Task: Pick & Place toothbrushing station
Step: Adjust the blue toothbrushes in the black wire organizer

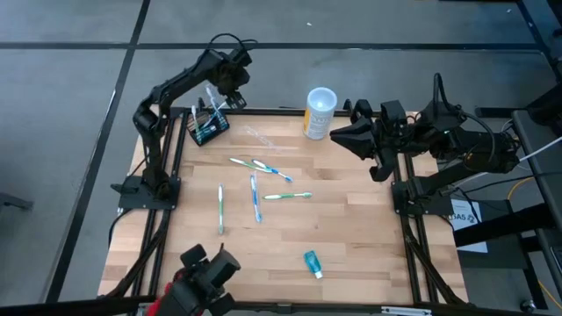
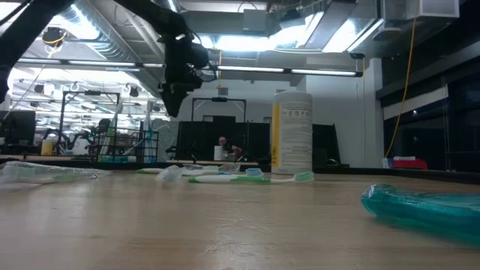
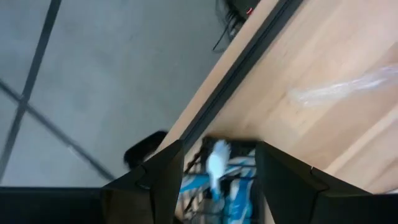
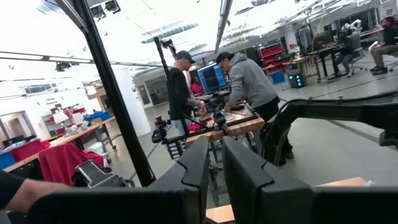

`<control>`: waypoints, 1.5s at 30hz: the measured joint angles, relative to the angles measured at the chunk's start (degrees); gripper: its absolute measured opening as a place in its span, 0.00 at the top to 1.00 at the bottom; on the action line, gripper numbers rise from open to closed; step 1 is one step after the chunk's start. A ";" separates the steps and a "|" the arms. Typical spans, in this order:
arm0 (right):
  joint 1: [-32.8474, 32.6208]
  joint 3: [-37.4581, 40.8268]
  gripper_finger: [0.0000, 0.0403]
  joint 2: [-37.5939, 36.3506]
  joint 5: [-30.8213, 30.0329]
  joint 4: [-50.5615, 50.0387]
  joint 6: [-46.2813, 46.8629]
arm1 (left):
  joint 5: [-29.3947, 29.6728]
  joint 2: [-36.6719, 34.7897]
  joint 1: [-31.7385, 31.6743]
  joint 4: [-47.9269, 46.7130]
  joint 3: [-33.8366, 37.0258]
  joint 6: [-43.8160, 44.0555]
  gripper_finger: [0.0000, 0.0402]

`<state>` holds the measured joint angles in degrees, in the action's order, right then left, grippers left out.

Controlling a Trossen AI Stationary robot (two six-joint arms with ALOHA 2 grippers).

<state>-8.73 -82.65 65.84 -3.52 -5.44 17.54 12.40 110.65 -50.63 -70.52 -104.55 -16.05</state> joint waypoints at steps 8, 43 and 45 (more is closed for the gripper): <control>0.00 0.00 0.88 0.00 -0.10 0.01 0.02 | 2.76 0.64 -0.88 -0.49 1.93 0.50 0.52; 0.00 0.00 0.88 -0.40 0.97 0.01 -0.20 | -1.01 4.11 -2.00 -3.02 2.05 1.97 0.78; 0.00 0.00 0.88 -0.41 0.97 0.01 -0.22 | -0.98 4.11 -2.01 -3.04 2.04 1.97 0.82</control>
<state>-8.73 -82.65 65.43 -2.55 -5.43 17.32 11.42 114.76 -52.65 -73.56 -102.52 -14.09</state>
